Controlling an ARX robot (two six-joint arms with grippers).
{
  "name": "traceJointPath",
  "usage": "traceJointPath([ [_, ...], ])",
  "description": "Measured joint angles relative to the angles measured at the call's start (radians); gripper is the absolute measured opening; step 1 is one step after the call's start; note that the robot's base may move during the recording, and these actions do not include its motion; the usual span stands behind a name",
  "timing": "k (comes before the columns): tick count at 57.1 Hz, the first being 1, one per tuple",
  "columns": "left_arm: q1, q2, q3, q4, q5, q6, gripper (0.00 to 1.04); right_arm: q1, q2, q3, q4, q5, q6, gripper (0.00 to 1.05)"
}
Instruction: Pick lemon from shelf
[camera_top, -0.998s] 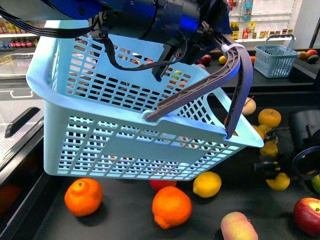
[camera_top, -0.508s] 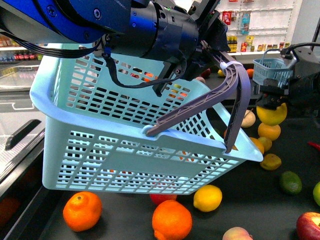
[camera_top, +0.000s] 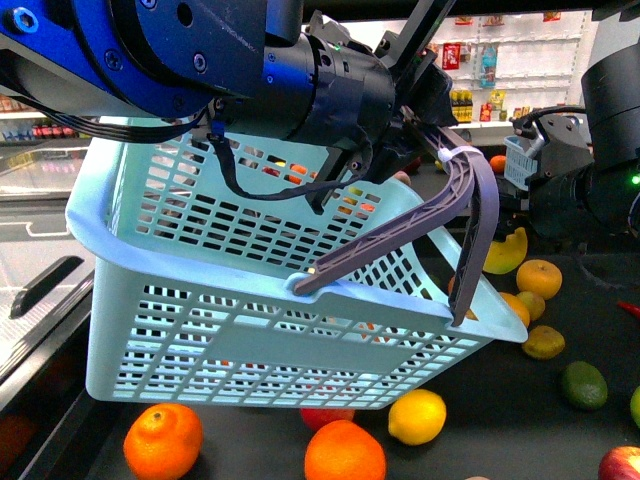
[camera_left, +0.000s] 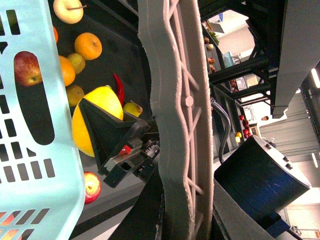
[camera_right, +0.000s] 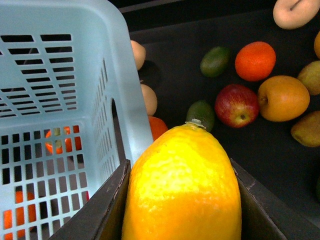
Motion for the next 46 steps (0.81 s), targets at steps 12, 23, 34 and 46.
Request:
traceJointPath([
  [12,0.000,0.000,0.000,0.000,0.000,0.000,0.12,0.057,0.000,-0.006,0.016,-0.020,0.039,0.50],
  [23,0.000,0.000,0.000,0.000,0.000,0.000,0.12,0.079,-0.001,-0.023,0.015,-0.035,0.037,0.72],
  [34,0.000,0.000,0.000,0.000,0.003,0.000,0.12,0.062,-0.025,-0.058,0.068,-0.056,0.065,0.99],
  [46,0.001,0.000,0.000,0.000,-0.001,0.000,0.12,-0.039,-0.103,-0.093,0.122,-0.056,0.089,0.97],
])
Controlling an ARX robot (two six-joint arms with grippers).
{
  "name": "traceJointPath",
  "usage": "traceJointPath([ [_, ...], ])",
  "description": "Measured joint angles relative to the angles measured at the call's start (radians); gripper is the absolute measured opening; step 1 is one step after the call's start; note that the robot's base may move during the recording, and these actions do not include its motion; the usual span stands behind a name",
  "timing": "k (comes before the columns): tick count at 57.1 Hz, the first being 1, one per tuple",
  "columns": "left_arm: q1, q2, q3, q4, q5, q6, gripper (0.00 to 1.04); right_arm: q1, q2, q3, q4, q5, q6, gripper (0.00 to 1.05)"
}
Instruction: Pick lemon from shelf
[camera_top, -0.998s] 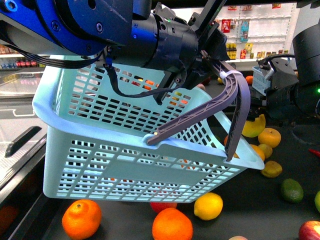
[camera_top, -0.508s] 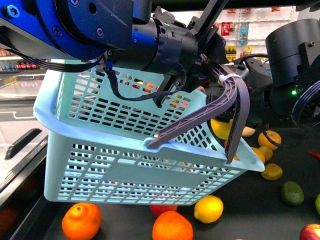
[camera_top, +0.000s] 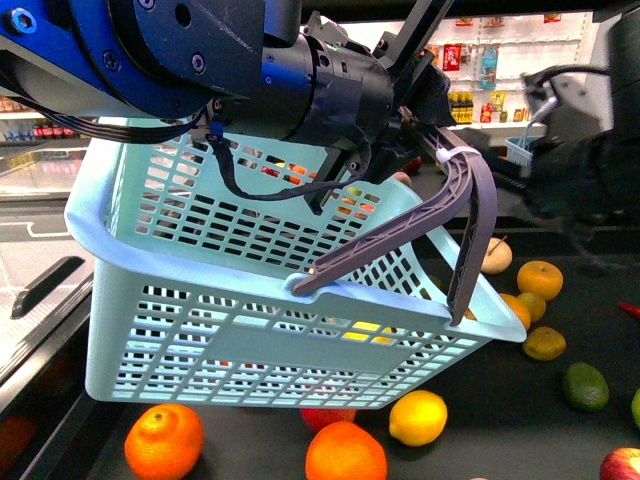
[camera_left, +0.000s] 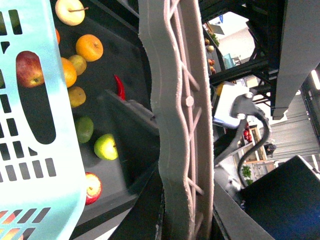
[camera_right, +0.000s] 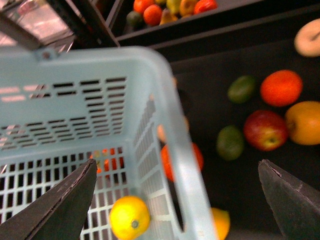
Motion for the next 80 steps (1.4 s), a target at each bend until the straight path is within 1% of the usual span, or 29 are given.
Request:
traceJointPath([
  [4,0.000,0.000,0.000,0.000,0.000,0.000,0.12,-0.058,-0.024,-0.032,0.025,-0.014,-0.012,0.97],
  [8,0.000,0.000,0.000,0.000,0.001,-0.002,0.12,-0.131,-0.036,-0.105,0.053,-0.048,-0.078,0.97],
  [14,0.000,0.000,0.000,0.000,0.001,-0.001,0.12,-0.175,-0.026,-0.194,0.086,-0.106,-0.164,0.97],
  [21,0.000,0.000,0.000,0.000,0.001,-0.004,0.12,-0.195,0.022,-0.263,0.142,-0.198,-0.266,0.97],
  [27,0.000,0.000,0.000,0.000,0.001,-0.002,0.12,-0.196,0.085,-0.283,0.190,-0.262,-0.353,0.97],
  [31,0.000,0.000,-0.001,0.000,-0.001,0.000,0.12,-0.194,0.129,-0.281,0.203,-0.312,-0.415,0.97],
  [35,0.000,0.000,-0.001,0.000,-0.002,-0.001,0.12,-0.192,0.168,-0.274,0.206,-0.340,-0.481,0.97],
  [44,0.000,0.000,-0.001,0.000,-0.002,0.003,0.12,-0.159,0.284,-0.213,0.208,-0.376,-0.624,0.97],
  [51,0.000,0.000,-0.001,0.000,0.002,-0.003,0.12,-0.122,0.348,-0.145,0.178,-0.413,-0.724,0.97],
  [61,-0.002,0.000,-0.001,0.000,0.004,0.000,0.12,-0.079,0.428,-0.040,0.146,-0.419,-0.869,0.97],
  [67,-0.001,0.001,-0.001,0.000,-0.007,0.005,0.12,-0.060,0.478,0.033,0.095,-0.431,-0.954,0.97],
  [72,-0.001,0.002,-0.002,0.000,-0.010,0.014,0.12,-0.054,0.510,0.076,0.068,-0.448,-1.001,0.97],
  [77,-0.001,0.002,-0.005,0.000,-0.014,0.024,0.12,-0.053,0.534,0.101,0.104,-0.460,-1.003,0.97],
  [80,0.000,0.002,-0.006,0.000,-0.014,0.026,0.12,-0.059,0.542,0.104,0.129,-0.485,-1.000,0.97],
])
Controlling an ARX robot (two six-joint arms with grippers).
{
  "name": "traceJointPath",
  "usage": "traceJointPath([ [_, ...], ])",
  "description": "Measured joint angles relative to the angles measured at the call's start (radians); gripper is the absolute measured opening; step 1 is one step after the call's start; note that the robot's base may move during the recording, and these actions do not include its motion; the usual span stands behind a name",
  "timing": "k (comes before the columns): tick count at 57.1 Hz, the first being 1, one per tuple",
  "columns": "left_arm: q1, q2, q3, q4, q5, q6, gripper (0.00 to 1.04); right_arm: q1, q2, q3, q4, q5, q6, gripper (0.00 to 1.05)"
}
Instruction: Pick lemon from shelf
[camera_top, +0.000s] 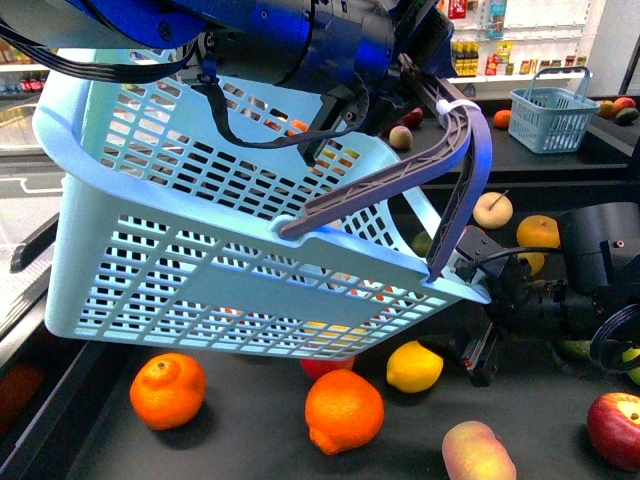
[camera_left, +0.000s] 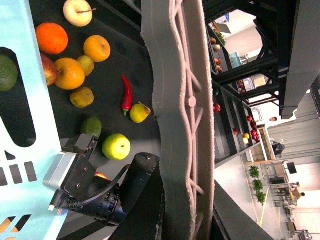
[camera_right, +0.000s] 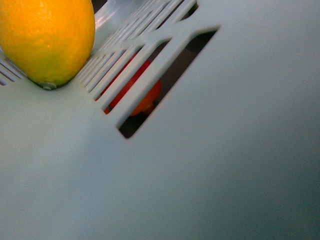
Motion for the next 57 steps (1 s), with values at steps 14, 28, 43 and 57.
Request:
traceJointPath([
  [14,0.000,0.000,-0.001,0.000,0.013,-0.005,0.12,-0.060,0.005,-0.049,0.160,-0.049,0.080,0.97],
  [28,0.000,0.000,-0.001,0.001,0.014,-0.021,0.12,-0.114,-0.039,-0.179,0.482,0.000,0.359,0.97],
  [43,0.002,-0.013,0.005,0.011,0.015,-0.038,0.12,-0.127,-0.127,-0.227,0.440,0.109,0.580,0.97],
  [57,0.000,-0.011,0.005,0.010,0.019,-0.040,0.12,-0.130,-0.119,-0.233,0.323,0.150,0.600,0.97],
])
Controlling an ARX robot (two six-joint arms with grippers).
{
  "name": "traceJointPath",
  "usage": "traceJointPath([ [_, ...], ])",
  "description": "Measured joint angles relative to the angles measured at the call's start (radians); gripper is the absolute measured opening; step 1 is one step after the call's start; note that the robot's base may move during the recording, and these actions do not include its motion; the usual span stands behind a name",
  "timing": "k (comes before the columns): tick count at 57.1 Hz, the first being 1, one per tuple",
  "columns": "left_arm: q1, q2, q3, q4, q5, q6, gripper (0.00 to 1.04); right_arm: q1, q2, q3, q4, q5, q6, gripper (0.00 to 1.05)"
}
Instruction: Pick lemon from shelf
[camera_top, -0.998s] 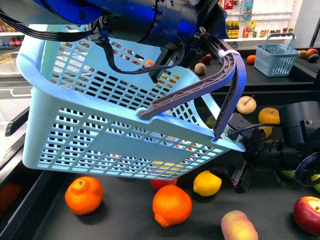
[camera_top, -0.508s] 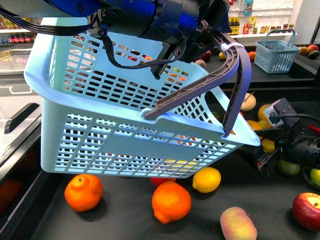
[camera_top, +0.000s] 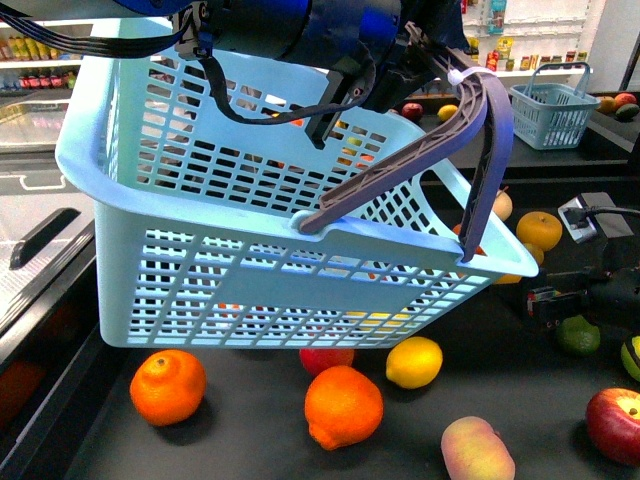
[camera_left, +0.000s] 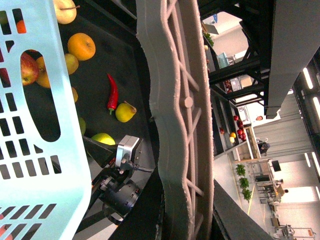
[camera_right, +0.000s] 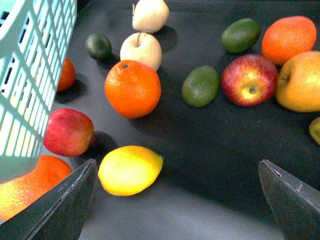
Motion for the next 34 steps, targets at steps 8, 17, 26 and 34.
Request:
traceJointPath([
  [8,0.000,0.000,0.000,-0.001,-0.004,0.004,0.12,0.004,0.019,0.000,-0.023,0.004,0.015,0.97],
  [17,0.000,0.000,0.000,-0.001,-0.004,0.008,0.12,0.014,0.061,0.019,-0.104,0.014,0.017,0.97],
  [26,0.000,0.000,0.000,-0.001,-0.004,0.007,0.12,0.029,0.139,0.073,-0.170,0.051,-0.011,0.97],
  [34,0.000,0.000,0.000,-0.001,-0.003,0.007,0.12,0.049,0.194,0.130,-0.180,0.056,-0.056,0.97],
])
